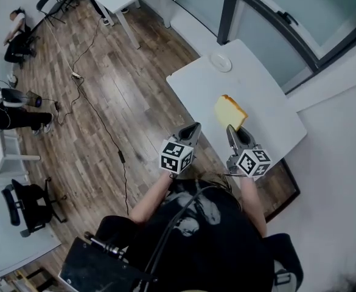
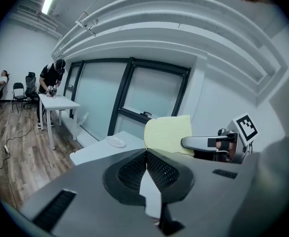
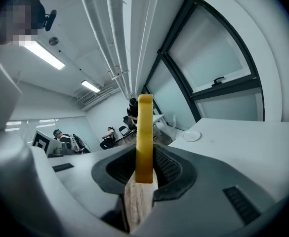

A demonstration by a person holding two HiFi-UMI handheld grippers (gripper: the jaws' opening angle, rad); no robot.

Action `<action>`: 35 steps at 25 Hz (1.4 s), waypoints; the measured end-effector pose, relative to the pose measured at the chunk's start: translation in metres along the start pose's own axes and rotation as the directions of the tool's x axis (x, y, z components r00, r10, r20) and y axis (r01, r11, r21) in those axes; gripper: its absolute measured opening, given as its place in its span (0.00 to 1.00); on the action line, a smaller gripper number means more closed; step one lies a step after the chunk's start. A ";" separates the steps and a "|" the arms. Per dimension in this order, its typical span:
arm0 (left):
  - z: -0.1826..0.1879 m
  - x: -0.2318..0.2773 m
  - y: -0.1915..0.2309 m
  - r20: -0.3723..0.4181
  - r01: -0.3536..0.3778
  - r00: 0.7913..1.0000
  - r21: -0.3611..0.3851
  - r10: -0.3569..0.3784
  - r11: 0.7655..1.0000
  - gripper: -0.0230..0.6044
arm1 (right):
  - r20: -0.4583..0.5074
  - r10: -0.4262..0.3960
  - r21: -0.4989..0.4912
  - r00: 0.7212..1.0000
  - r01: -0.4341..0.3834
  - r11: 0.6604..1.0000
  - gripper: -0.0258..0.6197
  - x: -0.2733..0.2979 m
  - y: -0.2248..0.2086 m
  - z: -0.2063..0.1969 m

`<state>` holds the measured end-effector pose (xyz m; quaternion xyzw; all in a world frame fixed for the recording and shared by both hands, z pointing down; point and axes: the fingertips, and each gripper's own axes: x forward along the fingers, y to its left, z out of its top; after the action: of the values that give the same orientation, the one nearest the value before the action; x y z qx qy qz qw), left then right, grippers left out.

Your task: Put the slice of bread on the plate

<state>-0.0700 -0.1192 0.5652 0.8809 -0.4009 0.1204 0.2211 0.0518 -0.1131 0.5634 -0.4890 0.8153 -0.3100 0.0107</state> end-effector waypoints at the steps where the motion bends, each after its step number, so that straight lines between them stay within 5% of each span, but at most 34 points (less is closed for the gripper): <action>1: 0.001 0.002 0.010 -0.004 0.009 1.000 -0.004 -0.009 1.000 0.05 | 0.004 -0.012 -0.002 1.000 0.012 1.000 0.19 0.007 0.000 0.002; 13: 0.019 0.054 0.074 -0.065 0.052 0.996 -0.020 -0.053 0.998 0.05 | -0.037 -0.086 -0.054 0.996 0.084 0.995 0.19 0.087 -0.034 0.021; 21: 0.025 0.136 0.107 -0.143 0.044 0.989 0.034 -0.039 0.998 0.05 | -0.107 -0.146 -0.280 0.983 0.111 0.954 0.19 0.151 -0.104 0.036; 24: 0.026 0.167 0.112 -0.167 0.037 0.985 -0.002 -0.037 0.999 0.05 | -0.147 -0.145 -0.322 0.979 0.091 0.942 0.19 0.167 -0.121 0.036; 35: 0.032 0.244 0.146 -0.229 0.078 0.971 0.002 -0.075 0.997 0.05 | -0.249 -0.296 -0.668 0.922 0.058 0.742 0.19 0.265 -0.191 0.036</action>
<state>-0.0215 -0.3791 0.6755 0.8772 -0.3378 0.2145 0.2653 0.0758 -0.4072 0.7087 -0.4776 0.8097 -0.0876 -0.3295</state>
